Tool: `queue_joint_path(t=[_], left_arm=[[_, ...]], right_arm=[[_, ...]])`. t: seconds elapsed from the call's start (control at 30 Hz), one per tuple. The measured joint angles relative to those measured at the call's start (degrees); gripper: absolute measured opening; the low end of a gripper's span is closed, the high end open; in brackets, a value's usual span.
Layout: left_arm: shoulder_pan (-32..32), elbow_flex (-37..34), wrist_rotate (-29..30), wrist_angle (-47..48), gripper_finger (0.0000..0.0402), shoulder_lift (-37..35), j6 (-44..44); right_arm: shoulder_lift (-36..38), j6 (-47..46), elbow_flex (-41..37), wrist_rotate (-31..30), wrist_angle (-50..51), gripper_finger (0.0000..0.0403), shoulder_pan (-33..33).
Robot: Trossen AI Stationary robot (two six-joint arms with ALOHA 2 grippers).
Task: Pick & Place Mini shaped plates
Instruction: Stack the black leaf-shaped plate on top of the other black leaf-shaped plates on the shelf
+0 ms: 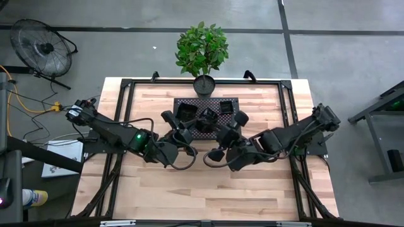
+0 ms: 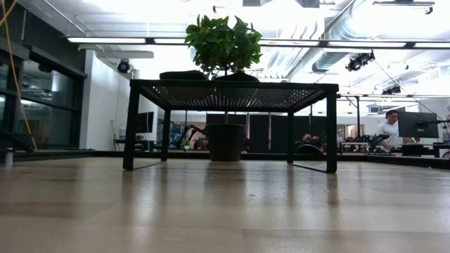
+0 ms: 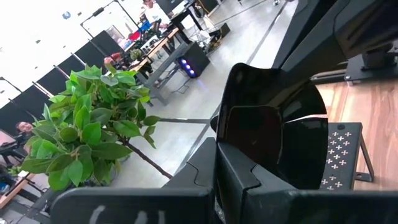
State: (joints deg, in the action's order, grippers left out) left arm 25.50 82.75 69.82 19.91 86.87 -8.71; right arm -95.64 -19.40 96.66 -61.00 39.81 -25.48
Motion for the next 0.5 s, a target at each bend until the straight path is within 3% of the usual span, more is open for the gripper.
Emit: queue_joint_path(t=[0.3, 0.5], left_arm=[[0.0, -0.01, -0.25, 0.01, 0.0007, 0.0, -0.91], [-0.02, -0.01, -2.31, -0.25, 0.0054, 0.02, -4.13]], right_arm=[[0.02, -0.04, 0.0, 1.57, -0.02, 0.0001, 0.51], [0.02, -0.03, 0.0, 2.48, -0.55, 0.0001, 0.53]])
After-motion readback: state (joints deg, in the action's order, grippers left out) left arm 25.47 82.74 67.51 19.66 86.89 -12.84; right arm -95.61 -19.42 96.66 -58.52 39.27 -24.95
